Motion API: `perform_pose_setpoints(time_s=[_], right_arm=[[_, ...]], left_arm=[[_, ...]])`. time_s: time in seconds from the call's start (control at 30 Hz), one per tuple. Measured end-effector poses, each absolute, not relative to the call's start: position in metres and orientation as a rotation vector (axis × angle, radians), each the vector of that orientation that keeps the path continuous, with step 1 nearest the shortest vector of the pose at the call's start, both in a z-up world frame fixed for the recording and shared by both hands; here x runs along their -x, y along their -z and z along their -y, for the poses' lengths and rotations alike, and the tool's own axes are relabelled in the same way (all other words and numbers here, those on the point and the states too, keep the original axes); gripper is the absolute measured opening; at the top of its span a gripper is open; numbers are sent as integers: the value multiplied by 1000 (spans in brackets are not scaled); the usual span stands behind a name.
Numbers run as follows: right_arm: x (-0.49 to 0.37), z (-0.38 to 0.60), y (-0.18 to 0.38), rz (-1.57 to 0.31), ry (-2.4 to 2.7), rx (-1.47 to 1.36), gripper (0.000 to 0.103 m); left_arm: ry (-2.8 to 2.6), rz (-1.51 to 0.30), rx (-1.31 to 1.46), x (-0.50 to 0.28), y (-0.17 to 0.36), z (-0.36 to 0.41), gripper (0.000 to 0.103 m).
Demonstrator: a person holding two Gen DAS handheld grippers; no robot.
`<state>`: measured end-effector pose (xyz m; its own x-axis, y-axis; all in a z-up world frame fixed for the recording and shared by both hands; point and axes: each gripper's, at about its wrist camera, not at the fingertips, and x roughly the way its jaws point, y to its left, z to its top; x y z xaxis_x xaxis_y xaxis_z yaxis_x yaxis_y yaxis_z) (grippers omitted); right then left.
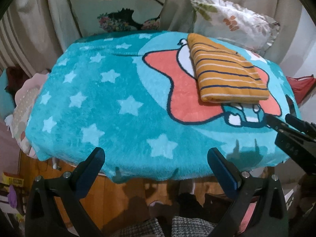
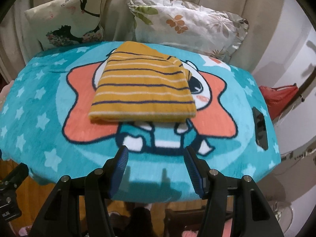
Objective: Fold small clothes
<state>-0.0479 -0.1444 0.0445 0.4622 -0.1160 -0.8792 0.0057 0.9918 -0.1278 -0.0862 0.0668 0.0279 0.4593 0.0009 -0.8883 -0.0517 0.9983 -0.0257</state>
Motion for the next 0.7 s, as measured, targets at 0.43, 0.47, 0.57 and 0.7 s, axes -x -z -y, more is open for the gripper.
perform_pose_setpoints(time_s=[0.43,0.47,0.57,0.7], right_arm=[[75,132,-61,-1034,69,116,65],[75,131,-62,-1030,66,121,65],[76,131,-62,-1026,60,130,66],[74,134,-63,-1027,58,128,66]], left_arm=[[-31,-986,35,114,-52,-66,103],[-30,-985,35,114,-52,-66,103],[-24,-992,40,113,-52,-63,103],[-20,-995,36,108,-53,-56,103]])
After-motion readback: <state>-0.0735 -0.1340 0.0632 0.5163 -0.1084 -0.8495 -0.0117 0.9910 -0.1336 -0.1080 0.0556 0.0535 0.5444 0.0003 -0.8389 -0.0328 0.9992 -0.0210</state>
